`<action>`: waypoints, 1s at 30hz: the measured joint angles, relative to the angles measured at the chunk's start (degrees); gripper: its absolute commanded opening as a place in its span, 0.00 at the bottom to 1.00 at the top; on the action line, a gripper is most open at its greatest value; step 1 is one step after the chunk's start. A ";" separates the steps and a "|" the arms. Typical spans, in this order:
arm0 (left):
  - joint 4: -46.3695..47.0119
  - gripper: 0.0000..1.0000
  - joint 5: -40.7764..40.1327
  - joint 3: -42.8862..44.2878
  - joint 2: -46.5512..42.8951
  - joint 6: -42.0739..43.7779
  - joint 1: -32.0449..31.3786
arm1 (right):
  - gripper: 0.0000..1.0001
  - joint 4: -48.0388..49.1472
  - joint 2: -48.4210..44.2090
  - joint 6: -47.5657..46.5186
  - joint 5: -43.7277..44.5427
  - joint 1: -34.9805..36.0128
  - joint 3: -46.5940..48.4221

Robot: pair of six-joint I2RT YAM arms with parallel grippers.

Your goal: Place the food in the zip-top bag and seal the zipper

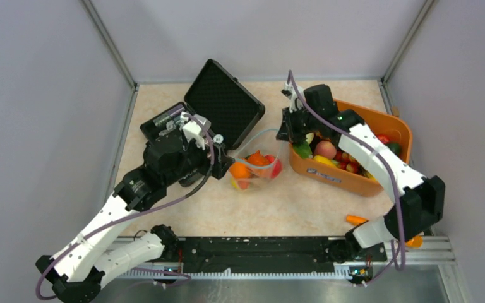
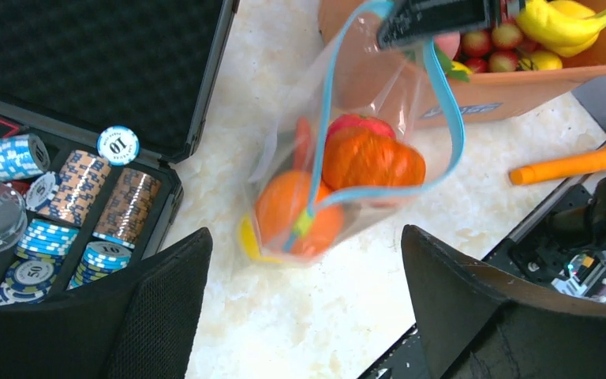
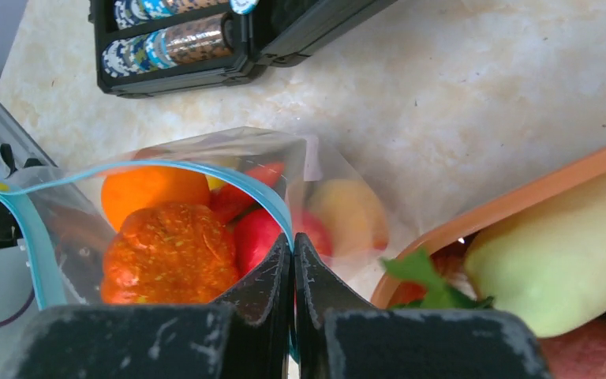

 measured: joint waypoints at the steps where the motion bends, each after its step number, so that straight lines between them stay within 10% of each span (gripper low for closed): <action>1: 1.64 0.88 -0.15 -2.08 -1.09 0.17 0.00 | 0.00 -0.02 1.51 0.02 -0.70 -1.38 0.72; 12: 23.93 0.99 1.90 -25.20 -10.45 9.16 0.00 | 0.00 -0.44 7.10 -2.71 -6.19 -3.45 4.76; 30: 45.09 0.99 16.04 -34.38 -13.35 16.63 9.31 | 0.00 -0.92 7.69 -6.38 -7.69 -4.96 5.22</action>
